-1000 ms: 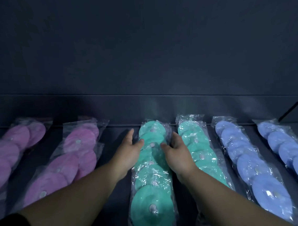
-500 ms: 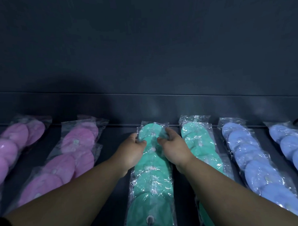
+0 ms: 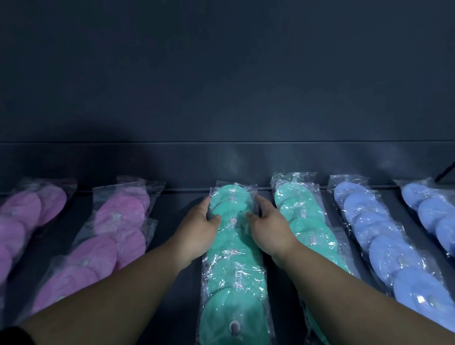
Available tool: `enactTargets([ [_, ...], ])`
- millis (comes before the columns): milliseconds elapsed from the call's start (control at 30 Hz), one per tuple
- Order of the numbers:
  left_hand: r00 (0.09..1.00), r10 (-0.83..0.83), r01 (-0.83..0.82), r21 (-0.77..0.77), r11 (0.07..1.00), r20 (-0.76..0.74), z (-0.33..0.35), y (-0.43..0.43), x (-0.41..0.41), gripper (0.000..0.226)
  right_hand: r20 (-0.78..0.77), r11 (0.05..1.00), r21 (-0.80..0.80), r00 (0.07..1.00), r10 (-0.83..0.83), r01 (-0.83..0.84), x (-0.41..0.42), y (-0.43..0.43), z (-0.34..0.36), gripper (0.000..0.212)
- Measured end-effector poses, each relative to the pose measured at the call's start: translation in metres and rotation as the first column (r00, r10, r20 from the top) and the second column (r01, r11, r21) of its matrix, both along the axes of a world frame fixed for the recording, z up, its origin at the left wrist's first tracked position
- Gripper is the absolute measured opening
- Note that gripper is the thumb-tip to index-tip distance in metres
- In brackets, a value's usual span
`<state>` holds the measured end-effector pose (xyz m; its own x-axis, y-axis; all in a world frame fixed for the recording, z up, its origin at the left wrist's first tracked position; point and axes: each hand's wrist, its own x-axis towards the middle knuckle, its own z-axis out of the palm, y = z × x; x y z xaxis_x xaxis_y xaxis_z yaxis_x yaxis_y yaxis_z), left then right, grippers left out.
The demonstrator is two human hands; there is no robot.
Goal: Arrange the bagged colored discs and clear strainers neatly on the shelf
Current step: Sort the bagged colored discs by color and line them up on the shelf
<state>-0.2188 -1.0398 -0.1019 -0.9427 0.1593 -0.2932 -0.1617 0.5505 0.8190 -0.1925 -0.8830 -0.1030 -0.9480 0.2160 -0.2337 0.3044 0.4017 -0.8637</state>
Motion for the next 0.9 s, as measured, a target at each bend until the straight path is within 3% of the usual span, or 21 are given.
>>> enactTargets([
  [100, 1.000, 0.026, -0.028, 0.086, 0.996, 0.017, -0.003, 0.000, 0.002, 0.056, 0.057, 0.990, -0.138, 0.998, -0.003, 0.011, 0.003, -0.004, 0.001, 0.055],
  [267, 1.000, 0.013, -0.014, 0.058, 0.998, 0.010, -0.004, -0.006, 0.005, 0.055, 0.051, 0.984, -0.176, 0.998, 0.022, -0.013, -0.003, -0.004, 0.000, 0.056],
  [533, 0.991, -0.132, 0.128, -0.121, 0.984, -0.019, 0.001, -0.012, -0.005, 0.055, 0.057, 0.996, 0.046, 0.996, 0.072, -0.075, 0.003, -0.007, 0.011, 0.051],
  [767, 0.991, -0.054, 0.044, -0.083, 0.996, -0.126, 0.010, -0.030, 0.023, 0.048, -0.044, 0.994, 0.108, 0.999, 0.000, 0.005, 0.034, -0.009, 0.027, 0.040],
  [900, 1.000, -0.024, 0.024, 0.033, 0.999, -0.018, 0.008, -0.037, 0.080, 0.060, -0.062, 0.983, 0.183, 0.998, -0.001, 0.012, 0.084, -0.017, 0.018, 0.029],
])
